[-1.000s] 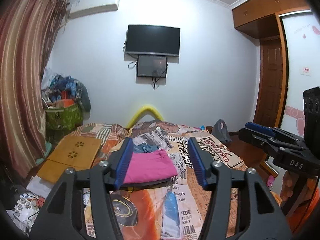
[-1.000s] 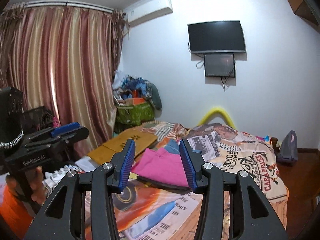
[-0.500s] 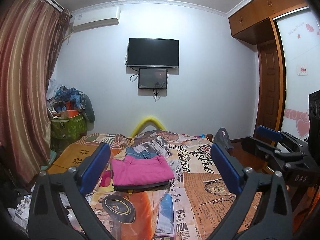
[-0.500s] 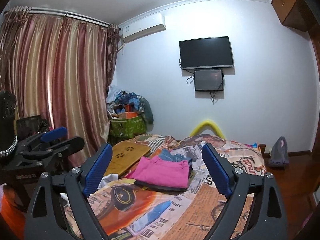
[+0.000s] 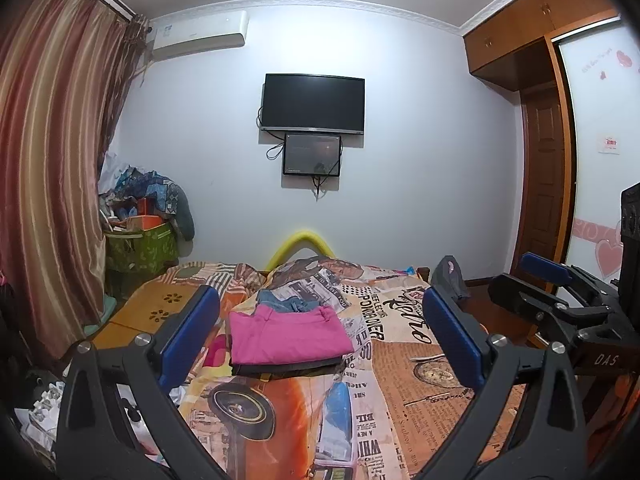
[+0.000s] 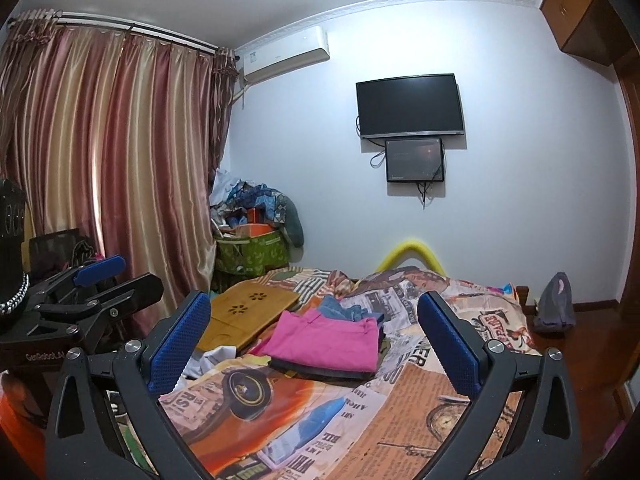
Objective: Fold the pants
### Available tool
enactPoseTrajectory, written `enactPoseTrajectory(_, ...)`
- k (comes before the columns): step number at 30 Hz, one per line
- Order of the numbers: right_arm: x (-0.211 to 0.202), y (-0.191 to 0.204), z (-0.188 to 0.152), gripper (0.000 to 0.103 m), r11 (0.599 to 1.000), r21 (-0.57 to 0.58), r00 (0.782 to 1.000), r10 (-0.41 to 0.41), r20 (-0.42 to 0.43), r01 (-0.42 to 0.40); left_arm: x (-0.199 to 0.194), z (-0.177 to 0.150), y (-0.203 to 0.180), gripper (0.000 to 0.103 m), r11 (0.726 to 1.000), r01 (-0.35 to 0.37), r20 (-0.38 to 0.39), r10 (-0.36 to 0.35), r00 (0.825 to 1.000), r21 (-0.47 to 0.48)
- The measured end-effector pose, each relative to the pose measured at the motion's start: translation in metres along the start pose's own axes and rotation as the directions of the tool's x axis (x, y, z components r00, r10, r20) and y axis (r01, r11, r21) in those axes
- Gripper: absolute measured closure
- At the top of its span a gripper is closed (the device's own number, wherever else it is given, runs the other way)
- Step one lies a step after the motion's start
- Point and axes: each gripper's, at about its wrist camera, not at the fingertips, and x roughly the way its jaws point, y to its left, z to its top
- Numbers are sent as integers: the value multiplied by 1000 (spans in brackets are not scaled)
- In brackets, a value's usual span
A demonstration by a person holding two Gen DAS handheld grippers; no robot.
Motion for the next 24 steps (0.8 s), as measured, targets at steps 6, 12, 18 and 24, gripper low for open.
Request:
enactPoseTrajectory(6, 0, -3, 0, 0, 1000, 12, 1000, -2, -2, 2, 3, -3, -4, 1, 1000, -8, -5, 8, 1000, 7)
enactPoseTrajectory(12, -1, -2, -1, 0, 1000, 19, 1000, -2, -8, 2, 7, -5, -6, 1, 1000, -8, -12, 8, 1000, 11)
enactPoseTrajectory(18, -2, -2, -1, 0, 1000, 24, 1000, -3, -11, 3, 7, -6, -5, 1, 1000, -6, -18, 6, 1000, 12)
enactPoseTrajectory(24, -2, -3, 0, 0, 999, 33, 1000, -4, -14, 4, 9, -6, -5, 1, 1000, -5, -20, 5, 1000, 13)
